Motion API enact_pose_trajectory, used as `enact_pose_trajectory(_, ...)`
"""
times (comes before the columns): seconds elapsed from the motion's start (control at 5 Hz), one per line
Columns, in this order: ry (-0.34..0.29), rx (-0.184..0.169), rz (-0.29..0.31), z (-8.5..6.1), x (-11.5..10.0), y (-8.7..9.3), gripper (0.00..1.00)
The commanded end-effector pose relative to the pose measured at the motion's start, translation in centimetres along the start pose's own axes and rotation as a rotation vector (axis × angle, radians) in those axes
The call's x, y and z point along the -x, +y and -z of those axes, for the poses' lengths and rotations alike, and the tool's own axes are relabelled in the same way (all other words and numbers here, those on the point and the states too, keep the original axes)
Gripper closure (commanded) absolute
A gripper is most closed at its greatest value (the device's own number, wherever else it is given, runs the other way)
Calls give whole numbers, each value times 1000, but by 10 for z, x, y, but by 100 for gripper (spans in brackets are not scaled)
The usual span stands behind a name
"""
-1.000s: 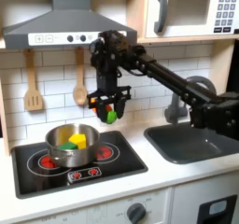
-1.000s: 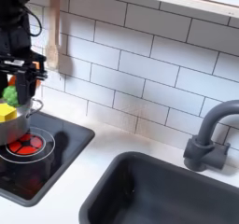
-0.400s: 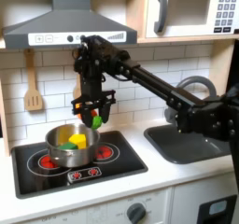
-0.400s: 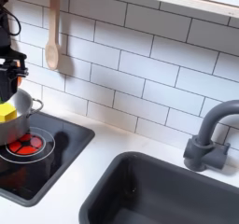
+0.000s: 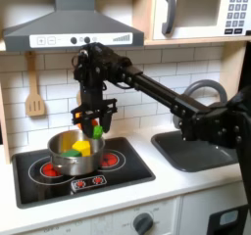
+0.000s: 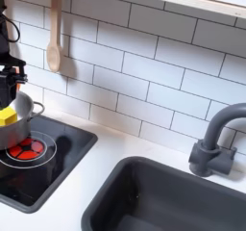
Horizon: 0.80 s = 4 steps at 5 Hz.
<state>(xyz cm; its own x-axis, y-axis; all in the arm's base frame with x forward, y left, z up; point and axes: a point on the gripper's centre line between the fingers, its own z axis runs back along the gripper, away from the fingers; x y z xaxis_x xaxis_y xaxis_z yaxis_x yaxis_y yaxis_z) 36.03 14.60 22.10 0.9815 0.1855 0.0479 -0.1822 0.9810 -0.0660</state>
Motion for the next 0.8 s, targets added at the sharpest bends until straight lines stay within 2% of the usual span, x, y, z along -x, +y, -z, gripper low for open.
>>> enact_pose_trajectory(0.0,-14,-6,-41,-3,-2,20,100)
enact_pose_trajectory(0.2,2,-4,-39,0,-3,25,100)
enact_pose_trajectory(0.4,5,-4,-21,-2,0,21,0)
enact_pose_trajectory(0.6,-4,-4,-19,-4,-1,20,0)
